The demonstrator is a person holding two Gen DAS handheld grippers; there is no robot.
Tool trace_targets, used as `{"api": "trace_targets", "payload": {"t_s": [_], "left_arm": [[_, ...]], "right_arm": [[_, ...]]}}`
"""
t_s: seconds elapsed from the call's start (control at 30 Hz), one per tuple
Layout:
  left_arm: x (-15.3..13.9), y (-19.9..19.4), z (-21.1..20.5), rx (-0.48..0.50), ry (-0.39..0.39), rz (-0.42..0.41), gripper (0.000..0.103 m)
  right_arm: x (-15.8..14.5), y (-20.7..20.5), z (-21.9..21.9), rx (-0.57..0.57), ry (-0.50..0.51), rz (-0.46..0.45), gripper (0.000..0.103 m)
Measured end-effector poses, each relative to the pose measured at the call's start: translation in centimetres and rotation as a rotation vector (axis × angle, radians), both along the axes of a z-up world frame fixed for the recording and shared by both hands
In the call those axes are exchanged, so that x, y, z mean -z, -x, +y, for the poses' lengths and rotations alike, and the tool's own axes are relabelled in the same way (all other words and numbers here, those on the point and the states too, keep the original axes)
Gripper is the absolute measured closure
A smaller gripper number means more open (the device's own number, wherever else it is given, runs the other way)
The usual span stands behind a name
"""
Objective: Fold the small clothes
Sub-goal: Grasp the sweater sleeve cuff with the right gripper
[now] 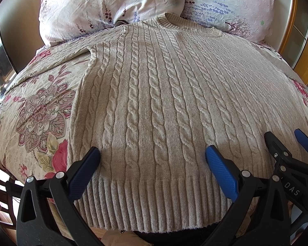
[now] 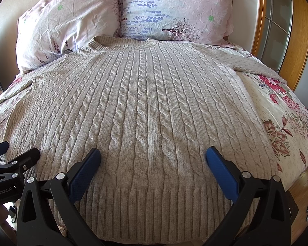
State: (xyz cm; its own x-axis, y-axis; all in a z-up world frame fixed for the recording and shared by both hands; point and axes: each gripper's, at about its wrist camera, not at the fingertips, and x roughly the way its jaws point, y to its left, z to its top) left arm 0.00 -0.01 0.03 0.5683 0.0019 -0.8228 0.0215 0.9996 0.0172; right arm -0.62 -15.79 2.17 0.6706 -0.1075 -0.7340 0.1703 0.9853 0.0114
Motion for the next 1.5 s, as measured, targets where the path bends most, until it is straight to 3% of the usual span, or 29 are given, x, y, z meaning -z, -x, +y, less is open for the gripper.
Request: {"api": "trace_targets", "payload": {"t_s": [0.4,0.6,0.77,0.87,1.03,1.13,1.17,1.3,1.5], "left_arm": [[0.0,-0.1,0.0,0.003,-0.002,0.008,0.002],[-0.2,-0.7,-0.3,0.017,-0.006,0.035,0.002],[-0.4,-1.5,0.0,0.049,-0.007,0.017,0.002],[-1.5,-2.5,0.3,0.054,0.034,-0.026,0.002],[-4.7,-4.4,1.0,0.095,0.19,-0.212,0.002],[-6.0,-6.6,0.8,0.106,0.23,-0.263,0.002],[-6.3,-7.4,0.5,0.102,0.222,-0.262,0.002],[-6.3,-9.9,-0.2,0.061,0.142,-0.265,0.002],[-4.1,-11.8,0.2,-0.005,0.062,-0.233,0.002]], "right_arm": [[-0.2,-0.1,-0.2,-0.011,0.002,0.007,0.001],[0.0,-0.5,-0.9,-0.134,-0.011,0.012,0.001],[0.0,-0.5,-1.6,-0.216,-0.023,0.017,0.001],[-0.6,-1.2,-2.8,-0.233,-0.076,0.033,0.001],[-3.4,-3.6,-11.3,-0.025,-0.363,-0.017,0.001],[-4.8,-5.0,-17.9,0.119,-0.53,-0.088,0.001],[-5.2,-5.5,-19.8,0.166,-0.547,-0.104,0.002],[-5.6,-7.8,-25.9,0.332,-0.564,-0.142,0.018],[-3.0,-10.1,-32.6,0.531,-0.696,-0.126,0.035]]}}
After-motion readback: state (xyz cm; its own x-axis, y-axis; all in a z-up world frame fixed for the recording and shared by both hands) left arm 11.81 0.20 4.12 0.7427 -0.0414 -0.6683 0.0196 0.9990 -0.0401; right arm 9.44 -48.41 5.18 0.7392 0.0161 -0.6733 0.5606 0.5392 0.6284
